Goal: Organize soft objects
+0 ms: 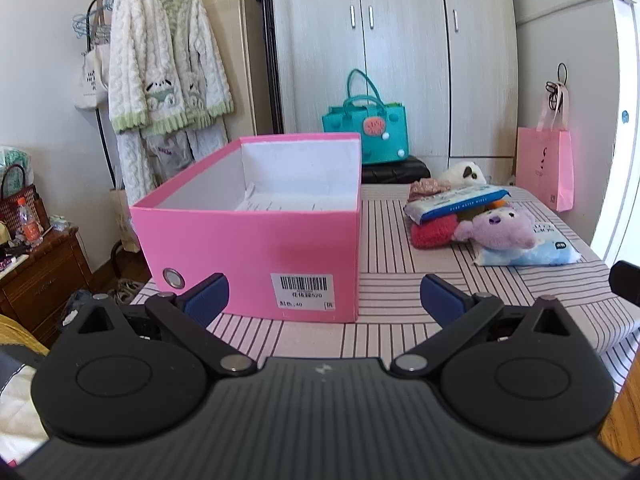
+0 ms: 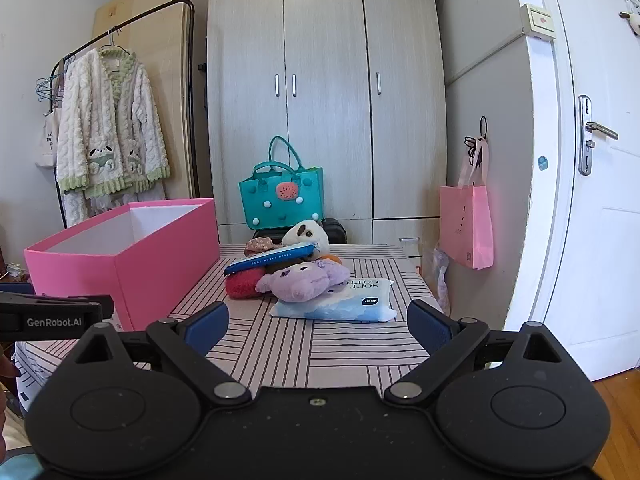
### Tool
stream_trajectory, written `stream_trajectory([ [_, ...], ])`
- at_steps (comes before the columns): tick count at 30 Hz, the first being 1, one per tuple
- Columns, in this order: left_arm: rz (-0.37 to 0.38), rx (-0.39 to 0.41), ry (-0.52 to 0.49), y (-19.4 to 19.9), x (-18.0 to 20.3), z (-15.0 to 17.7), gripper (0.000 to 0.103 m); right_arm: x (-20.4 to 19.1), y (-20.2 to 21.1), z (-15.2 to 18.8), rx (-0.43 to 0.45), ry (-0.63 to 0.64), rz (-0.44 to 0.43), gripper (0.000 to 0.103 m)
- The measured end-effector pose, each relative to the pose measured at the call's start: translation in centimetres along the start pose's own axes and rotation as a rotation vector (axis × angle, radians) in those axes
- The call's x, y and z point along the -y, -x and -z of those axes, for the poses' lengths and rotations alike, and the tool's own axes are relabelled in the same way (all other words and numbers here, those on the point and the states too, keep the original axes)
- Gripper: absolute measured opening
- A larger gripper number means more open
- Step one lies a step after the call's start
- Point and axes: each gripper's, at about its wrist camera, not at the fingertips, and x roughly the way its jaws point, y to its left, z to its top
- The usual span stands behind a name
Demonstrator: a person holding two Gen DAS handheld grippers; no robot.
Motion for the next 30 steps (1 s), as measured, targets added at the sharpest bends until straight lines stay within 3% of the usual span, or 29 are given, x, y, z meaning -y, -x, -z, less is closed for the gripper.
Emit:
stream_trajectory([
  [30,0.028,-0.011,-0.01,0.39,-0.04,0.47,0.103,0.5,-0.48,0.42,-0.001,-0.011,0.006,0.1],
])
